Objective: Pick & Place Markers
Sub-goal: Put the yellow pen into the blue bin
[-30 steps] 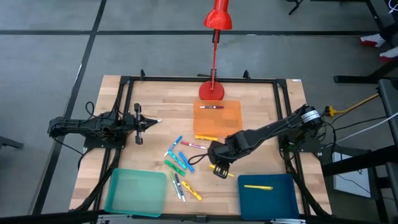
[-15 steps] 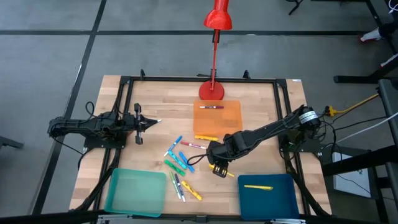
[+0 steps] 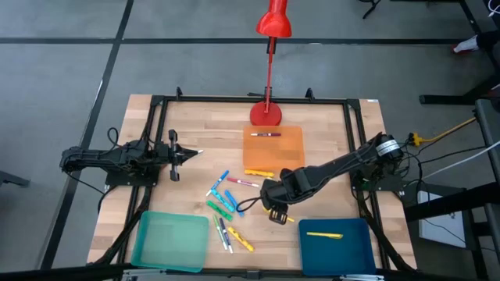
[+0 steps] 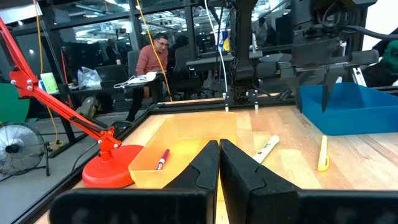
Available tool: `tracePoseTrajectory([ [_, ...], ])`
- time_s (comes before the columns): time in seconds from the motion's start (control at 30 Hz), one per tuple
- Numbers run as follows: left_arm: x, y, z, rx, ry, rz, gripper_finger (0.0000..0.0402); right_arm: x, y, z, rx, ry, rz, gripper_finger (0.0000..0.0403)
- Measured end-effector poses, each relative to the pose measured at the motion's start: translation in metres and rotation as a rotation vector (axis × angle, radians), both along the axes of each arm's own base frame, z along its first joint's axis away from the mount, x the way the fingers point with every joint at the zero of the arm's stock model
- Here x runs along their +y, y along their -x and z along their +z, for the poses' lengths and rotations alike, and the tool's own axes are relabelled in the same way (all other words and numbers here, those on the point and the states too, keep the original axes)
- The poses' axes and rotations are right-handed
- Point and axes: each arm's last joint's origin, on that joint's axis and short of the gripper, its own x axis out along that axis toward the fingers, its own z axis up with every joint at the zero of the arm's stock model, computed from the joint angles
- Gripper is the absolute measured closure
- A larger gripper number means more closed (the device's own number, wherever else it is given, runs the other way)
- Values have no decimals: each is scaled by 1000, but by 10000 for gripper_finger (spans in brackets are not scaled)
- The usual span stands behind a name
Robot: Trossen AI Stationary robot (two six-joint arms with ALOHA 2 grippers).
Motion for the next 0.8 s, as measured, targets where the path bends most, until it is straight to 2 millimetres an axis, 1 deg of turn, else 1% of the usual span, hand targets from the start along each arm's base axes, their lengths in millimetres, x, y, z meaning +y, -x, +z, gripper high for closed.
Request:
tracePoseTrajectory([
  [0.23, 0, 0, 0, 0, 0, 0, 389, 6, 2, 0, 0, -1, 18, 234],
  [0.5, 0, 0, 0, 0, 0, 0, 393, 6, 2, 0, -1, 14, 64, 234],
  [0.8, 0, 0, 0, 0, 0, 0, 391, 7, 3, 0, 3, 4, 63, 234],
])
